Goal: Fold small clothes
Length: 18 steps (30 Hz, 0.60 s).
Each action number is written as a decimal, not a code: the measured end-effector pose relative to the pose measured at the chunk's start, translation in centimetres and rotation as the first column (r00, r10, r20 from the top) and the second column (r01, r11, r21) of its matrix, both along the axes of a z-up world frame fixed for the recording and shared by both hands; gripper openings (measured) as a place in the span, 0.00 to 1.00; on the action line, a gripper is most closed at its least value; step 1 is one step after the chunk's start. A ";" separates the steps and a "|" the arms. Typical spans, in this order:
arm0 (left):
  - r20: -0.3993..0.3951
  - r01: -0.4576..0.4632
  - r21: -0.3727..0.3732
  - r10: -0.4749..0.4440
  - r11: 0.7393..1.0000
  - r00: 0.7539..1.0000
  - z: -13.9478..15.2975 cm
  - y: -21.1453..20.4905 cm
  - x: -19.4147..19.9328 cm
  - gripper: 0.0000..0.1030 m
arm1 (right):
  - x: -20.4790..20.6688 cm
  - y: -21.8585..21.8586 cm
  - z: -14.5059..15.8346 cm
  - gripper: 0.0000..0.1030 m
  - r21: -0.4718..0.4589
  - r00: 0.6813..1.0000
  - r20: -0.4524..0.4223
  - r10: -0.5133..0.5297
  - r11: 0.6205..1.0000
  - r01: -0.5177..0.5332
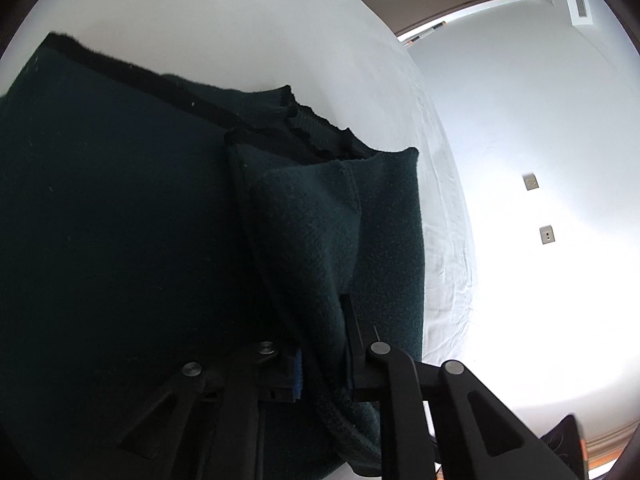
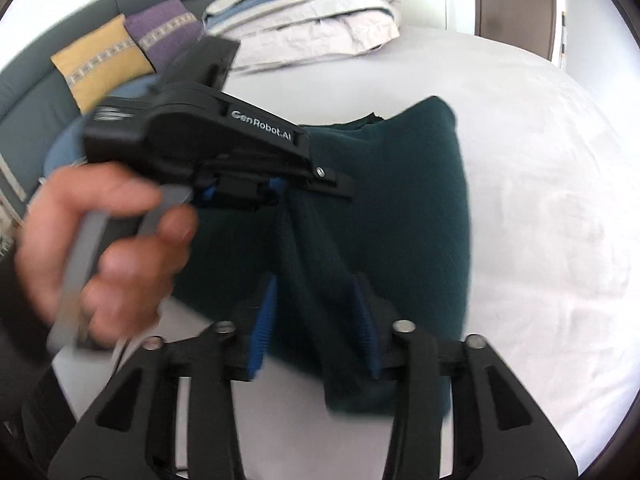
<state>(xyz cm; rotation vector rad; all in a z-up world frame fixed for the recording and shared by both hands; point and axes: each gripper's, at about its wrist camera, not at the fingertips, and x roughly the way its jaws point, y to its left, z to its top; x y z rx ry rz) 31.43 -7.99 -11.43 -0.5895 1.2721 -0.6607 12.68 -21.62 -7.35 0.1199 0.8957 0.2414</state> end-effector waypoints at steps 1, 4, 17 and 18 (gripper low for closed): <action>0.004 0.007 0.002 -0.007 1.000 1.000 0.3 0.1 0.1 0.15 | -1.6 -1.0 0.5 0.40 0.061 1.000 0.013 -0.005 0.998 0.004; 0.019 0.028 0.008 -0.028 1.000 0.999 1.2 0.9 0.9 0.13 | -4.2 -3.1 0.9 0.42 0.098 0.998 0.029 -0.059 0.994 0.056; 0.080 0.001 0.163 -0.015 0.987 0.997 3.0 9.9 3.5 0.12 | 3.0 -4.4 -2.8 0.42 -0.001 0.996 0.006 -0.090 0.996 0.090; 0.074 -0.013 0.162 0.002 0.987 0.997 2.6 11.0 3.7 0.12 | 4.0 -4.0 -3.8 0.42 0.003 0.997 -0.016 -0.082 0.997 0.082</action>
